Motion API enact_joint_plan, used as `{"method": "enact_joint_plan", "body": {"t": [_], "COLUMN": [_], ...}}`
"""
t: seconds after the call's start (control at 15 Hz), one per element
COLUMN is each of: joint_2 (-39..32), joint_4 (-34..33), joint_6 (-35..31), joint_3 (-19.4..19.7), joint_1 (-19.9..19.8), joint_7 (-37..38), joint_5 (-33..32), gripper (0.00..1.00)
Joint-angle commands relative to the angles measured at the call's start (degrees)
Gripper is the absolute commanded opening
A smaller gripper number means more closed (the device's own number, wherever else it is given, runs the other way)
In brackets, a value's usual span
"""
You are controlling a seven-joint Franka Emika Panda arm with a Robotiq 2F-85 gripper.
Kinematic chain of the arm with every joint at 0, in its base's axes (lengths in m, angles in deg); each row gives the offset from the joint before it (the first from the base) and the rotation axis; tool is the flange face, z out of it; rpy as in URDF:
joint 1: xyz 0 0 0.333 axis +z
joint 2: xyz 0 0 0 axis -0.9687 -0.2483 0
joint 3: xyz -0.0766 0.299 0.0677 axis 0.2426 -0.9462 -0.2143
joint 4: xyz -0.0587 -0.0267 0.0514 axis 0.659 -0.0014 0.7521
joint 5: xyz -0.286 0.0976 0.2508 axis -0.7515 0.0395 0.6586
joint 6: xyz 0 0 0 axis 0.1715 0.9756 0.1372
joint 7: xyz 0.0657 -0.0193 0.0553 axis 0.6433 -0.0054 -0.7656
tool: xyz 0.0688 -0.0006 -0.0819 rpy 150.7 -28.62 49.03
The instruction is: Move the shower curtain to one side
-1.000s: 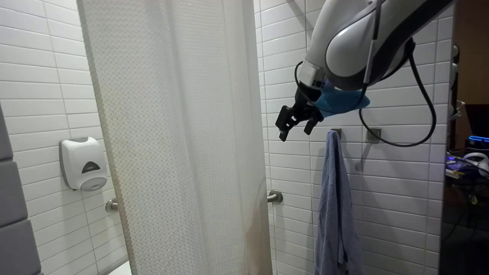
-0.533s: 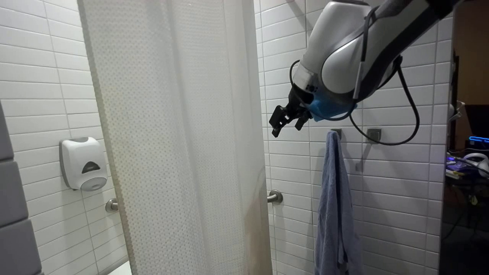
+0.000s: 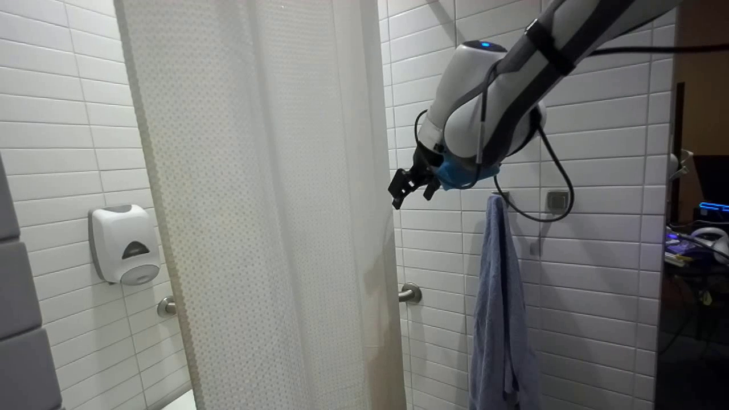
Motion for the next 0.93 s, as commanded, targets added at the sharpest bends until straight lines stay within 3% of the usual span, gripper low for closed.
{"method": "enact_joint_plan", "body": {"t": [0.0,0.2,0.27,0.67,0.87], "joint_2": [-7.26,-8.45,-7.51,-8.19,-10.21], "joint_4": [-8.65,-12.10,-9.53,-11.46,-13.03], "joint_6": [0.86,-0.52,-0.21,-0.22,-1.45], "joint_3": [0.38,2.06,1.32,2.03,1.60], "joint_1": [-0.14,-0.56,-0.58,-0.54,-1.20], "joint_7": [-2.27,1.64,-0.15,0.42,-2.65], "joint_5": [2.26,-7.01,-3.08,-5.41,-2.74], "gripper": [1.00,1.00,1.00,1.00,1.00]}}
